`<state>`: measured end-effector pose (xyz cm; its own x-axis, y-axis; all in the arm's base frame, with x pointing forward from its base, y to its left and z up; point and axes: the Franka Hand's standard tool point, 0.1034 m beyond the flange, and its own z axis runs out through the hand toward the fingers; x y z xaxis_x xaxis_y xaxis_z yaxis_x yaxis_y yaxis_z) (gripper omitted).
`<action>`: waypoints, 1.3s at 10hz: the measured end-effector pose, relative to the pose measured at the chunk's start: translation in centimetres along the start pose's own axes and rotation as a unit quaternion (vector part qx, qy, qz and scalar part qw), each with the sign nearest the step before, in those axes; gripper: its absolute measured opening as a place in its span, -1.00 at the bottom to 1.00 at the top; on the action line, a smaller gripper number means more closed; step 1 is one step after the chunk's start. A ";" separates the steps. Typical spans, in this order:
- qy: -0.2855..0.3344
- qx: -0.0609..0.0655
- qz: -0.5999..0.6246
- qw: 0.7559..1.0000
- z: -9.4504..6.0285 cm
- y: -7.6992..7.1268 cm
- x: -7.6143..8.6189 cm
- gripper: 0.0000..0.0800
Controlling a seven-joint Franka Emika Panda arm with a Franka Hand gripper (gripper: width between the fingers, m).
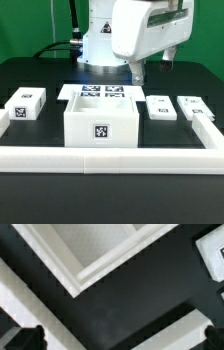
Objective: Assemble cabinet
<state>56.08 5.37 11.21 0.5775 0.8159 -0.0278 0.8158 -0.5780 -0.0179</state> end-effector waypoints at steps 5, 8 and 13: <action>0.000 0.000 0.000 1.000 0.0 0.0 0.0 1.00; 0.000 0.000 0.000 1.000 0.0 0.0 0.0 1.00; 0.003 -0.020 -0.110 0.994 0.8 -2.2 -2.3 1.00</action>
Offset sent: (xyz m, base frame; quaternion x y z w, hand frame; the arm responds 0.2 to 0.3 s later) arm 0.0000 0.0000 0.0000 0.0000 0.0000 0.0000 1.0000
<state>52.96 4.79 10.46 0.3848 0.9228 -0.0211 0.9230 -0.3845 0.0165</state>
